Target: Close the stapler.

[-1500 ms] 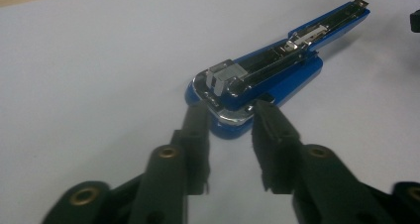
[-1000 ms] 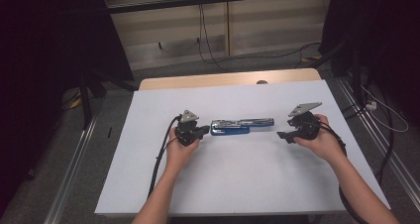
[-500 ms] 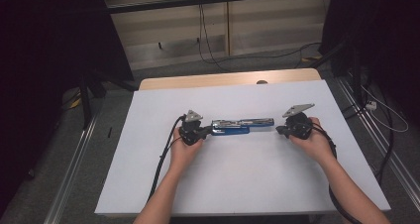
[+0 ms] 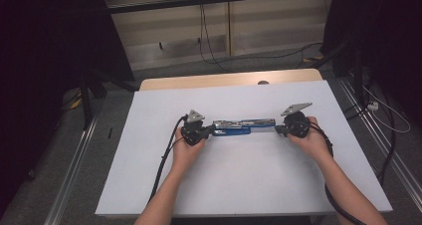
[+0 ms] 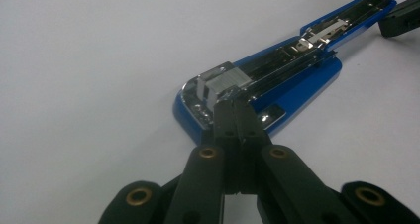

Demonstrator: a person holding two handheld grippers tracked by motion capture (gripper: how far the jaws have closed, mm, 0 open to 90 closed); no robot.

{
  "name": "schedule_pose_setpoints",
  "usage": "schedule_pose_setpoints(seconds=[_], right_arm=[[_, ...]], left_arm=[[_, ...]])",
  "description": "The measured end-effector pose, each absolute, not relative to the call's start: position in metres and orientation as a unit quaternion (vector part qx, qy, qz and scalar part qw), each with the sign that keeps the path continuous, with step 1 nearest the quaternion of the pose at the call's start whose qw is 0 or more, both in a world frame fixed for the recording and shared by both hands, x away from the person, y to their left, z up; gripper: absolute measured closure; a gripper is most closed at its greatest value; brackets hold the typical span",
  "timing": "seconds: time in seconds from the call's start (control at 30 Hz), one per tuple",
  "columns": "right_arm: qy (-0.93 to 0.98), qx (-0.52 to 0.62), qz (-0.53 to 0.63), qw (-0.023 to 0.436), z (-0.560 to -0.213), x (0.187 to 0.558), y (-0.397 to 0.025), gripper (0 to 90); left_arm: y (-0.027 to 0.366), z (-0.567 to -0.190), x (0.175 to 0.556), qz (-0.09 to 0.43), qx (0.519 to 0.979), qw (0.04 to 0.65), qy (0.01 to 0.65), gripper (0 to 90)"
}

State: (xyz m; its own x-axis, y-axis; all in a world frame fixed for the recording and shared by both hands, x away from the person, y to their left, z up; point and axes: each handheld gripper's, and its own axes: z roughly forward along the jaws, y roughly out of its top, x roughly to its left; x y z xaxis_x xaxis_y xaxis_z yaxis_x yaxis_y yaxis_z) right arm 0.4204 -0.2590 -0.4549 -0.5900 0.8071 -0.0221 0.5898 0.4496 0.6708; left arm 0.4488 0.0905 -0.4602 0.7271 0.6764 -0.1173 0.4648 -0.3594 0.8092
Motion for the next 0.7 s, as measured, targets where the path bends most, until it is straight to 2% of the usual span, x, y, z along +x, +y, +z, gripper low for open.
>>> schedule_pose_setpoints(seconds=[0.7], right_arm=[[0.832, 0.414, 0.328, 0.171, -0.448, 0.4235, -0.2557, 90.0]], left_arm=[[0.088, -0.4614, 0.4489, 0.126, 0.816, 0.445, 0.347, 90.0]])
